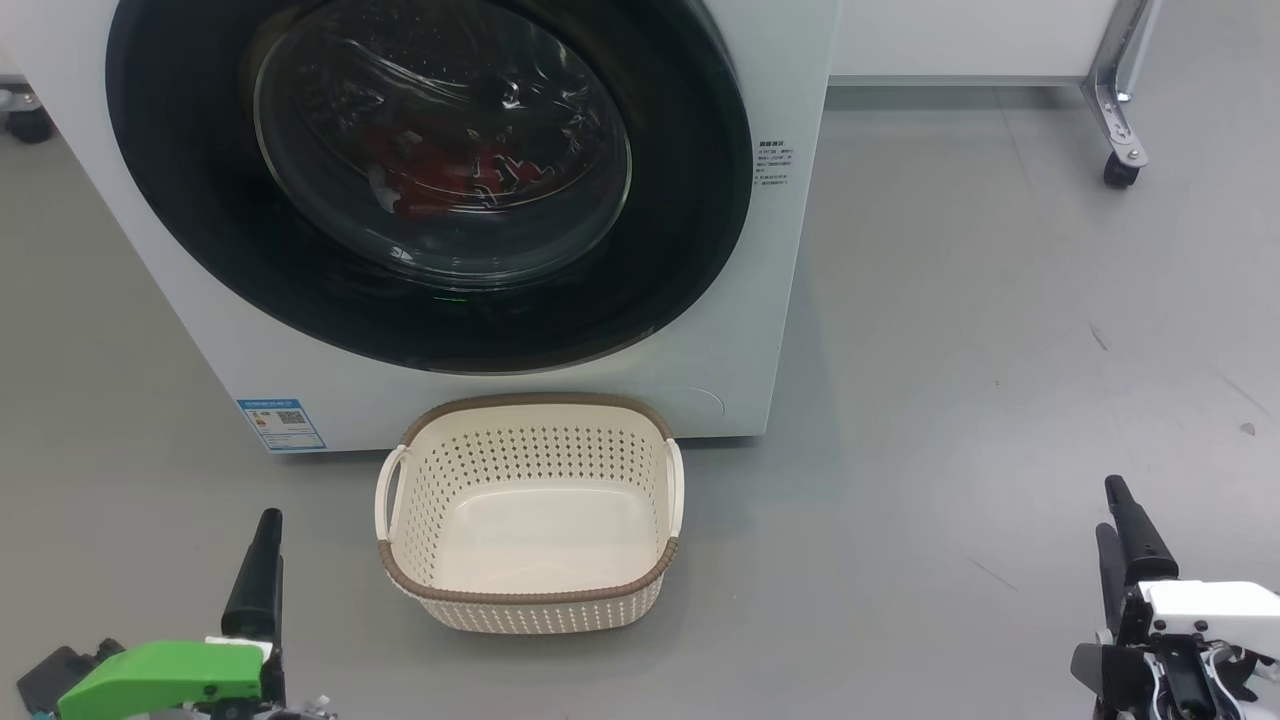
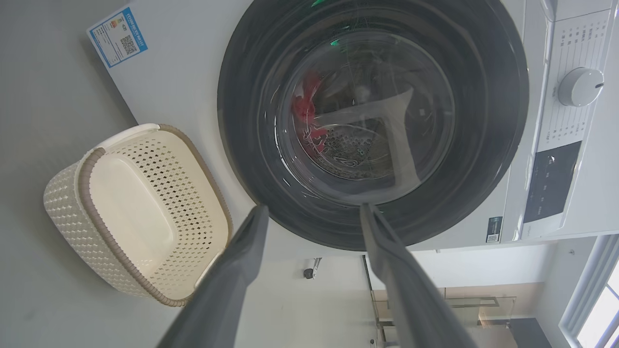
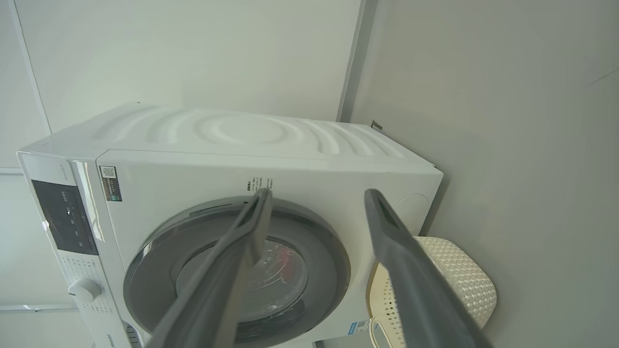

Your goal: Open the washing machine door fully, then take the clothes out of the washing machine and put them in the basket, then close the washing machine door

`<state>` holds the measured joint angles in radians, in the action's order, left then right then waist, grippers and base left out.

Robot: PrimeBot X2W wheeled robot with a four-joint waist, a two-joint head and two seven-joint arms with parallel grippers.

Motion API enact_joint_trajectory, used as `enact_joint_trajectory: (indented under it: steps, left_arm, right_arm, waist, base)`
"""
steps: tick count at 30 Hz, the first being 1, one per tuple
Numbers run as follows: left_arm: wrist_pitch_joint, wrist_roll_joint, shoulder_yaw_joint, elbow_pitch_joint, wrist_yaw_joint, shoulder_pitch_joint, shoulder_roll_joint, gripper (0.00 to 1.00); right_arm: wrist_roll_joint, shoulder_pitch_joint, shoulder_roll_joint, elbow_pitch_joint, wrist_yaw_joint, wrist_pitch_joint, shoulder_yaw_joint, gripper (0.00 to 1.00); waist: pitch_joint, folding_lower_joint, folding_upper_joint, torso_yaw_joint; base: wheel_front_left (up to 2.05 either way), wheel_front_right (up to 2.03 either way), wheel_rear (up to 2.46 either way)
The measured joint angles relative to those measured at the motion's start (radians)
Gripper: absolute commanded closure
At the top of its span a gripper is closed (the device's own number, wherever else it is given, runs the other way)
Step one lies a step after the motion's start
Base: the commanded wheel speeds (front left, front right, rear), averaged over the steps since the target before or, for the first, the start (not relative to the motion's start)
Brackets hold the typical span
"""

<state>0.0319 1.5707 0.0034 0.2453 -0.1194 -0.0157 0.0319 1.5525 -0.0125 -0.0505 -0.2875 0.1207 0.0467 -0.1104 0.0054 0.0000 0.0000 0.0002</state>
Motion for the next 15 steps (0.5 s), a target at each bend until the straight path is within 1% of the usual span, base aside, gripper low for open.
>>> enact_joint_trajectory:
  steps: [7,15]
  left_arm:
    - [-0.035,-0.075,-0.035,-0.010,0.000,0.000,0.027,0.00]
    - [-0.070,-0.189,-0.075,-0.016,0.000,0.000,0.051,0.00]
  right_arm:
    - [-0.077,-0.001,-0.026,0.000,0.000,-0.028,0.025,0.00]
    - [-0.174,-0.007,-0.055,-0.001,0.000,-0.072,0.057,0.00]
  waist:
    - [0.001,0.0000,0.0000,0.000]
    - [0.000,0.0000,0.0000,0.000]
  base:
    - [0.00,0.00,0.00]
    - [0.00,0.00,0.00]
